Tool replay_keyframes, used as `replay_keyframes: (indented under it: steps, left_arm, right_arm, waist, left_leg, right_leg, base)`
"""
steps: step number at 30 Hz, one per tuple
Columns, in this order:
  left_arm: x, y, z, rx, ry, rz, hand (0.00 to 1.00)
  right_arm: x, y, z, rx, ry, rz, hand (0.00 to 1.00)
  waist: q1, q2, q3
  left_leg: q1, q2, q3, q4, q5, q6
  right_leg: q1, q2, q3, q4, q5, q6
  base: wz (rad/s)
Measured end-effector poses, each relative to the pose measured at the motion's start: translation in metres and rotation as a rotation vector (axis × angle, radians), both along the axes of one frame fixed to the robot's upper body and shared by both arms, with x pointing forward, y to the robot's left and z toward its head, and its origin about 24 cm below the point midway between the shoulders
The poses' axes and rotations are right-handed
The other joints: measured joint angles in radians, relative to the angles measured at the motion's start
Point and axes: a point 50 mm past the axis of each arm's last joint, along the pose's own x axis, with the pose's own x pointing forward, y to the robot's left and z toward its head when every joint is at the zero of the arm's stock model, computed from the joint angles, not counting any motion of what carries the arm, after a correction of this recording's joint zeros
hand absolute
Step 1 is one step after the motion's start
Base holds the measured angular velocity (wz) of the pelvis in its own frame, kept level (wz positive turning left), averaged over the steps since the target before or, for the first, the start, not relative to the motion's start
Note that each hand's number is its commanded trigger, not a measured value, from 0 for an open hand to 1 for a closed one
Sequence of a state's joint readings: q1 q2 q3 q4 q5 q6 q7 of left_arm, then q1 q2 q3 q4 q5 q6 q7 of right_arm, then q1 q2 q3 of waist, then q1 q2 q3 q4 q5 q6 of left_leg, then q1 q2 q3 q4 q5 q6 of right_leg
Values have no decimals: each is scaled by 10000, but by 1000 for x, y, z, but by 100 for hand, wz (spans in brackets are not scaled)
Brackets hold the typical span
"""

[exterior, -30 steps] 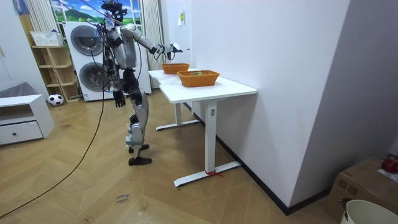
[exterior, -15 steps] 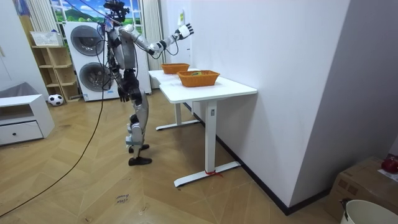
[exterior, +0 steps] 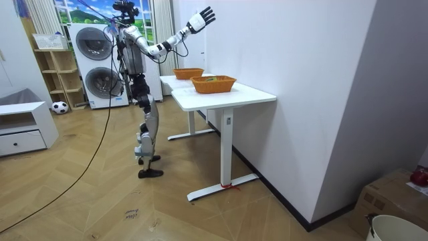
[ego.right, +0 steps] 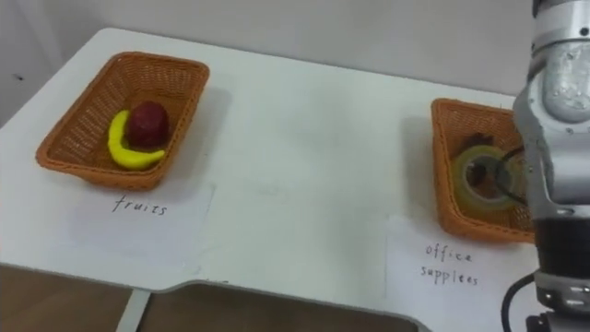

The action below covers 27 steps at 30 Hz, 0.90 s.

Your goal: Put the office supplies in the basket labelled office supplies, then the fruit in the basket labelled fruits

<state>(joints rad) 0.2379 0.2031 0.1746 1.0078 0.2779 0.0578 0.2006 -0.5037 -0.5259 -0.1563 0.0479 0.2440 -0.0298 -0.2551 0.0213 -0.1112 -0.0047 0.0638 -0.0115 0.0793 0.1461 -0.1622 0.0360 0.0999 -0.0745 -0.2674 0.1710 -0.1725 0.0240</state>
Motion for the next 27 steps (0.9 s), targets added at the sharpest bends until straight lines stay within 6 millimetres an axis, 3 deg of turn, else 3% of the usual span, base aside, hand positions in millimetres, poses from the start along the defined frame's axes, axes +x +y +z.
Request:
replay_keyframes:
  steps: [5, 9, 13, 17, 23, 27]
  left_arm:
    - [3, 1, 2, 284, -326, 300, 0]
    - [7, 0, 3, 532, -643, 292, 0]
    - [10, -1, 4, 657, -852, 298, 0]
    - [10, -6, 2, 525, -919, 262, 0]
    - [1, -6, 2, 652, -820, 285, 0]
    - [-5, -6, 2, 707, -689, 279, 0]
  right_arm:
    - [-27, -23, 17, 838, -1406, -1255, 0]
    - [-39, -41, 17, 1184, -1683, -2177, 0]
    - [-54, -60, -3, 1508, -1349, -3349, 0]
    - [-70, -78, -14, 1941, -1233, -4390, 0]
    - [-104, -107, -34, 2414, -1135, -6487, 0]
    - [-115, -118, -49, 2954, -814, -7240, 0]
  waist:
    - [-483, 7, -8]
    - [-780, -40, -27]
    - [-813, -85, -56]
    - [-1197, -15, 8]
    - [-1318, -12, 37]
    - [-1322, 6, 66]
  left_leg:
    - [86, 46, 166, -122, -2, -6]
    - [141, 69, 261, -161, -21, -35]
    - [205, 155, 593, -177, -89, -81]
    - [181, 175, 692, -181, -103, -83]
    - [210, 278, 899, -202, -149, -146]
    - [330, 358, 1147, -205, -241, -223]
  right_leg:
    - [-53, 61, 221, -24, 1, 0]
    - [-49, 76, 235, -22, 0, 0]
    - [-132, 162, 541, -13, 27, -39]
    - [-188, 175, 612, 0, 28, -41]
    - [-321, 286, 801, 3, 56, -87]
    - [-316, 399, 1038, -13, 82, -130]
  base:
    - [-10]
    - [-7]
    - [-23]
    - [-8]
    - [-14]
    - [-24]
